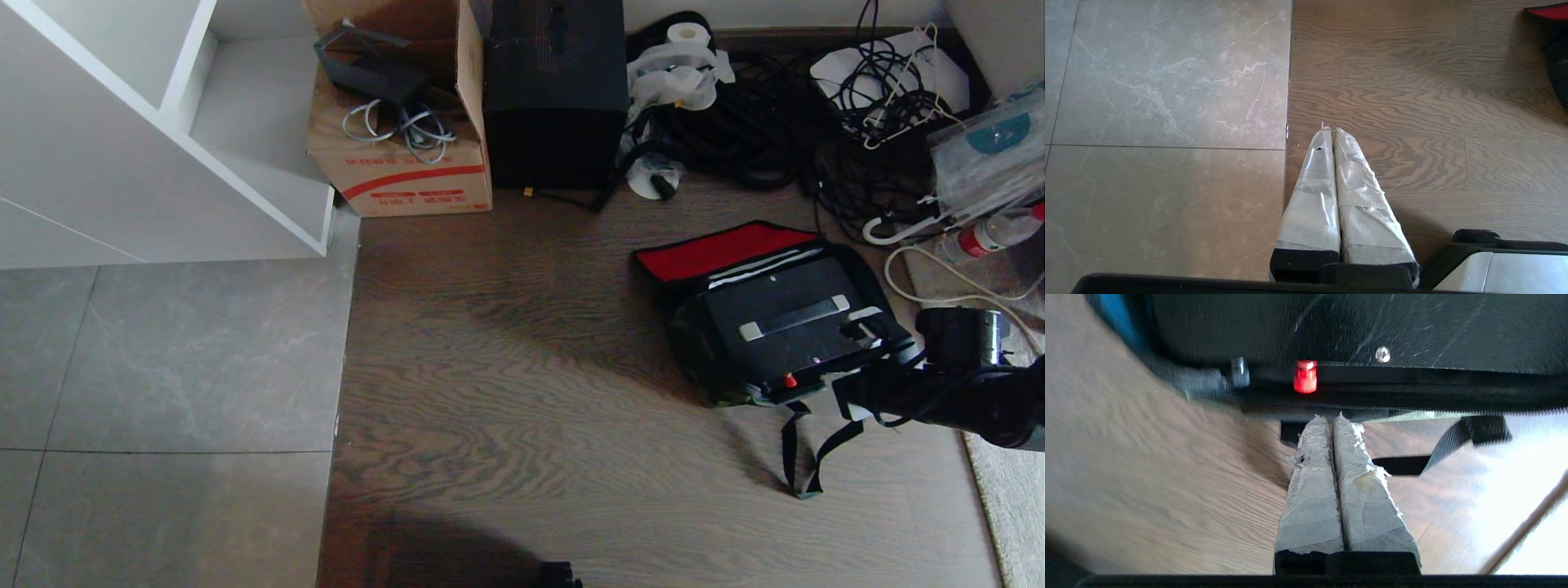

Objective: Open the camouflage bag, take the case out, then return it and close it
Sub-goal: Close the top of the storage box

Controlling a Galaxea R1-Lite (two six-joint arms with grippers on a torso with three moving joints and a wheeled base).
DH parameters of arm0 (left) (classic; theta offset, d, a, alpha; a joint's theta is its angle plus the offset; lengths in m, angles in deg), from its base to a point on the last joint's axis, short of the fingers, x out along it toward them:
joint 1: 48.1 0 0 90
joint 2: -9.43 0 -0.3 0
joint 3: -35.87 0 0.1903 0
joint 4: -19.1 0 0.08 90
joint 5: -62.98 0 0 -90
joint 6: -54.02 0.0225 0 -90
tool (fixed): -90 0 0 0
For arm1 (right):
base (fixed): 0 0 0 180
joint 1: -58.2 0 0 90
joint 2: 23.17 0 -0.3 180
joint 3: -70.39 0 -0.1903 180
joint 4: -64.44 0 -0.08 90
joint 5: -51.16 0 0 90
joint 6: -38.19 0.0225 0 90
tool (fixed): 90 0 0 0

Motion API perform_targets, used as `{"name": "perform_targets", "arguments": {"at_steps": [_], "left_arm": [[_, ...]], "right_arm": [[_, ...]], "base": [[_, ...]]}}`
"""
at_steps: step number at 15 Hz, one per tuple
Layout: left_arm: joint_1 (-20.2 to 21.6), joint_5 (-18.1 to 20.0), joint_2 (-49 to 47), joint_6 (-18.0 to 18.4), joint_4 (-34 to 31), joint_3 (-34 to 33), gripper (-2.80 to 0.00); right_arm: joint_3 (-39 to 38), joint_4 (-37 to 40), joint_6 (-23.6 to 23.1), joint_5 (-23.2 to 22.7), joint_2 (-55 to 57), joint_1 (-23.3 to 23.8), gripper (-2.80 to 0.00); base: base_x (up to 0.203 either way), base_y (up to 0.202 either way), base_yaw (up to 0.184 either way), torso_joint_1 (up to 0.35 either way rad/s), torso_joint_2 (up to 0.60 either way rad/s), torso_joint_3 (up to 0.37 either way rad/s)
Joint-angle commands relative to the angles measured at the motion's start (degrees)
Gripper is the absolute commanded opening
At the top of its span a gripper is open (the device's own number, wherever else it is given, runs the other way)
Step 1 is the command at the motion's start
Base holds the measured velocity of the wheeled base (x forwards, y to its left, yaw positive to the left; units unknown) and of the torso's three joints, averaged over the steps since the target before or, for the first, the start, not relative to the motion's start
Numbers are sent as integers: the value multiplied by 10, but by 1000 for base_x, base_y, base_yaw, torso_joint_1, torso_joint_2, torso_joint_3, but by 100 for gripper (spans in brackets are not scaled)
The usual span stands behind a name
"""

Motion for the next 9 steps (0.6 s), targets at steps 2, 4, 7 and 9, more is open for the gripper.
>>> {"name": "perform_targets", "arguments": {"at_steps": [2,4,7,9], "left_arm": [[0,0,1,0,0,-5,-280],[0,0,1,0,0,-5,-280],[0,0,0,0,0,-5,-280],[0,0,0,0,0,-5,-280]], "right_arm": [[11,14,-115,-87,35,53,-280],[22,20,-132,-104,49,66,-215],[36,22,-138,-111,74,65,0],[42,11,-143,-111,78,65,0]], "base": [[0,0,0,0,0,0],[0,0,0,0,0,0],[0,0,0,0,0,0],[0,0,0,0,0,0]]}}
